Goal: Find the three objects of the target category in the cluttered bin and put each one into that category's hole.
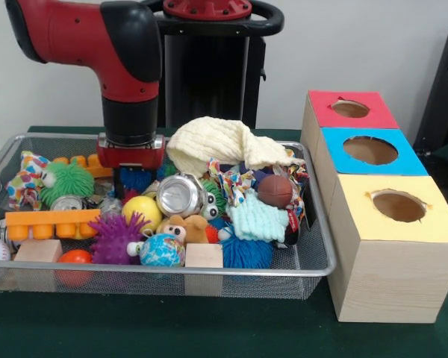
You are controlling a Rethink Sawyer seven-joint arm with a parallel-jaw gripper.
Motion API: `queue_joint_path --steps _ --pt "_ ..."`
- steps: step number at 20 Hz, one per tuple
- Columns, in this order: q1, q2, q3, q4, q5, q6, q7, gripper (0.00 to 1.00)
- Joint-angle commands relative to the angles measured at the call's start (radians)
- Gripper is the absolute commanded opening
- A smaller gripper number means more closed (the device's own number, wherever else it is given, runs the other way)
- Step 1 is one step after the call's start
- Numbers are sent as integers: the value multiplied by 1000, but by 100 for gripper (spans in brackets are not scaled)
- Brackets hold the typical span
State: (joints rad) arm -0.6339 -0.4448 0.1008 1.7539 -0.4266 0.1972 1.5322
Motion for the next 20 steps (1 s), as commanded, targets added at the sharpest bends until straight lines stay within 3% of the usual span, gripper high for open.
queue_joint_path --steps 1,5,13,20 --pt "-34 75 10 -186 -73 -65 30 100" --pt "-66 81 38 -205 -103 -59 7 100" --pt "-209 60 234 -153 -106 -57 -27 100" --pt "-324 97 405 -122 -109 -55 -32 100"
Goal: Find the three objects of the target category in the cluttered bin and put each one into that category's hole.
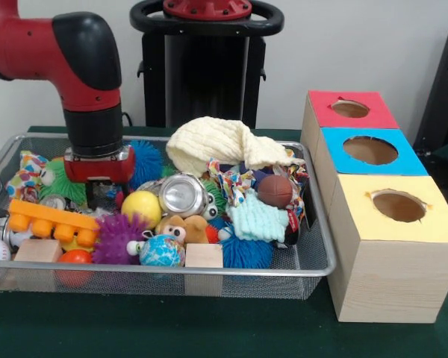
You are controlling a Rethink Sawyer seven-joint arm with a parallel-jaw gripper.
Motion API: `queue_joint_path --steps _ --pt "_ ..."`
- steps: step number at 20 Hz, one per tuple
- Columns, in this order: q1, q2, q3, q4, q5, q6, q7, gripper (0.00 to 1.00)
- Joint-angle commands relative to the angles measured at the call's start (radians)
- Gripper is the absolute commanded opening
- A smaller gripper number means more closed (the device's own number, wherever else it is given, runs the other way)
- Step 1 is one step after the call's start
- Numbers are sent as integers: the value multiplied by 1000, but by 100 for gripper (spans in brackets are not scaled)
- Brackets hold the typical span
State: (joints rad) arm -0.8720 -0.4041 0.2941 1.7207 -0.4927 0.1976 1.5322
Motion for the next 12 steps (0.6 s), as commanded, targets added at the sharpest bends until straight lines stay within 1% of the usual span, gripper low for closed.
queue_joint_path --steps 1,3,5,7,9,12 --pt "-80 50 207 -82 -36 -47 -20 100" --pt "-57 30 182 -52 -21 -37 21 100" --pt "-23 12 141 -6 -6 -59 88 100" --pt "3 12 115 28 5 -89 139 100" --pt "21 22 102 43 14 -112 168 100" --pt "39 34 87 48 23 -132 188 100"
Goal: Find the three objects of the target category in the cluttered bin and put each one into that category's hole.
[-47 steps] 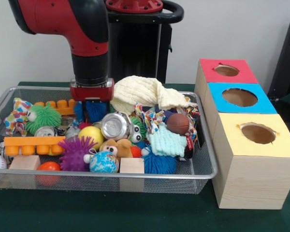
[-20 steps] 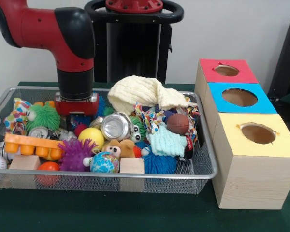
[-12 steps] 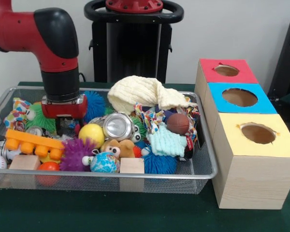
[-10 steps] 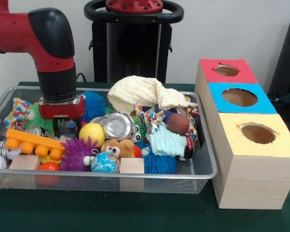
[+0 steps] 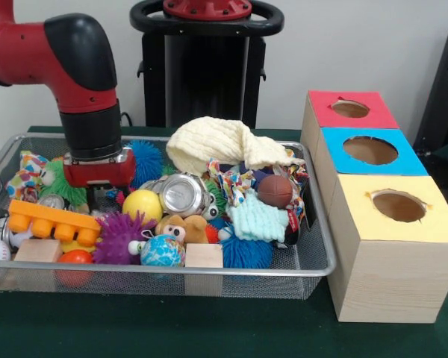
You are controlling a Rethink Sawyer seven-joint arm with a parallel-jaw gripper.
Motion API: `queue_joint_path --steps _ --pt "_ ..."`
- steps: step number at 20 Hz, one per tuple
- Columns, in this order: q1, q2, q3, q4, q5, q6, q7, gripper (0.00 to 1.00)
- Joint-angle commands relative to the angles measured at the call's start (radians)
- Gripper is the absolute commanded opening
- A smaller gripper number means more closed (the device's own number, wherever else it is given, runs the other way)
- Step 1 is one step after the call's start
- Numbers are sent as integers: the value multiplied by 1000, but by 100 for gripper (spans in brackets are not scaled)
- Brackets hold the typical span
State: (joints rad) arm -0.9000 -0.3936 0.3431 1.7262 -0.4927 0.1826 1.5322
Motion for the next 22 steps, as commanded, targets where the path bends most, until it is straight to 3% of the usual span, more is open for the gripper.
queue_joint_path --steps 1,4,7,11,17,22 --pt "71 21 39 50 28 -116 191 100" --pt "104 16 1 72 71 -37 212 100" --pt "201 -43 -122 74 98 91 223 100" --pt "265 -65 -231 11 133 241 171 100" --pt "329 -56 -356 -56 190 349 189 100" --pt "363 -80 -422 -43 197 366 200 100"
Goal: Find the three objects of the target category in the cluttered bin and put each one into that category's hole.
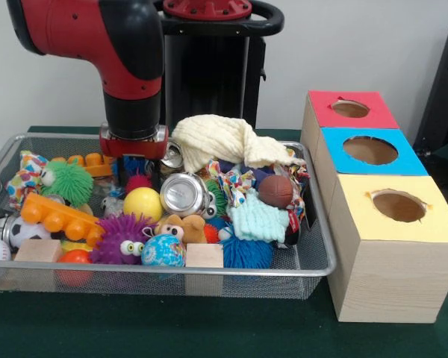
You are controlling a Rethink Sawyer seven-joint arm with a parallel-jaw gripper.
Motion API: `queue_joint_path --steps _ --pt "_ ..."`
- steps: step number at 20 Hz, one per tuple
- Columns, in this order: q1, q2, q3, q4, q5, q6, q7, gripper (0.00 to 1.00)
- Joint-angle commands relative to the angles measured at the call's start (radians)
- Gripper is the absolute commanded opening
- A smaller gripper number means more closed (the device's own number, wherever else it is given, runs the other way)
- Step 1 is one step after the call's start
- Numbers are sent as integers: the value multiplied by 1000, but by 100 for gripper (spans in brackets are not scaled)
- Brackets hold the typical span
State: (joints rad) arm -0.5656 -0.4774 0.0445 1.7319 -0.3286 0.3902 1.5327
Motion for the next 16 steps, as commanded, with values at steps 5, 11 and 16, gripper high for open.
queue_joint_path --steps 5,11,16 --pt "18 15 -141 -53 52 183 162 100" --pt "25 10 -158 -10 67 164 161 100" --pt "37 2 -168 8 78 157 169 100"
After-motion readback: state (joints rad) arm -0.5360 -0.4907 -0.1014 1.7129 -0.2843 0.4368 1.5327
